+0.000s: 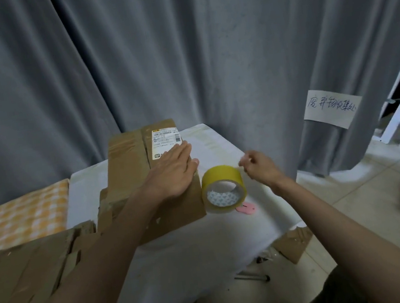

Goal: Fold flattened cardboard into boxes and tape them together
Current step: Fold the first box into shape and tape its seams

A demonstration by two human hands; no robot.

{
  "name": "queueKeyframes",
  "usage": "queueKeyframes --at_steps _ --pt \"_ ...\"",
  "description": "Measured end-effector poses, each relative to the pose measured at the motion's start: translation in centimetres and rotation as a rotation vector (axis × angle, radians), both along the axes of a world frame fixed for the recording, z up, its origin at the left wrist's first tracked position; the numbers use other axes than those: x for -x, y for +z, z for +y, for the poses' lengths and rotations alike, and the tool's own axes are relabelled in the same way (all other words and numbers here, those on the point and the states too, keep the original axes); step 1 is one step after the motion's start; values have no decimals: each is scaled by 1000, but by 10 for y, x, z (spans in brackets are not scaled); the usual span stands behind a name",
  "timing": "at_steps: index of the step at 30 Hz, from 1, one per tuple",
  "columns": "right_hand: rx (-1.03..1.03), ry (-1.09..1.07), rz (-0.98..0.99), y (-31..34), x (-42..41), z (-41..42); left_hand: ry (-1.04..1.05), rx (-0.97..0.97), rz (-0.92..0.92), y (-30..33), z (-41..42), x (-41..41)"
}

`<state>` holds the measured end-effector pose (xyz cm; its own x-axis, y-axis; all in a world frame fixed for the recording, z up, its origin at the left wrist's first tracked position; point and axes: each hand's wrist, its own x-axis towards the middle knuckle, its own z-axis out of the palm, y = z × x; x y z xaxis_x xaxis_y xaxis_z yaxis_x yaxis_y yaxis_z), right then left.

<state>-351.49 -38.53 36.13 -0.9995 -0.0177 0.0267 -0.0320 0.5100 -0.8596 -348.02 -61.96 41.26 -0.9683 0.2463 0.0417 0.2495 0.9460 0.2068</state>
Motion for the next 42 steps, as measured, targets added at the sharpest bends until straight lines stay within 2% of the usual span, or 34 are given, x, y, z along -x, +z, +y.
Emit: queueKeyframes --at_steps 2,6,8,11,15,17,19,23,26,28,31,42 --pt "-234 12 -26 -19 -12 15 -2 25 -2 6 4 7" --pt "-368 112 -87 -46 -36 16 -30 85 -11 31 12 33" --pt "-359 62 -43 -59 -42 11 -141 14 -51 40 18 46" --pt "-227 5 6 -71 -45 9 -295 -85 -184 44 26 58" --pt "-212 -1 -45 -71 -45 13 -305 -82 -319 44 33 70" --pt "-240 -70 -8 -65 -46 18 -329 -68 -403 43 36 72" --pt "-184 -172 69 -54 -49 23 -350 -31 -476 42 40 74" --pt "86 -282 215 -19 -61 19 -329 -25 -486 38 44 79" --pt "171 -229 298 9 -72 3 -324 -92 -457 36 43 79" --pt "142 -133 305 19 -77 -10 -325 -122 -443 35 44 77" --pt "-10 -29 331 22 -78 -27 -316 -161 -441 34 46 76" --pt "-63 -59 254 28 -58 -41 -314 -193 -424 29 45 78"
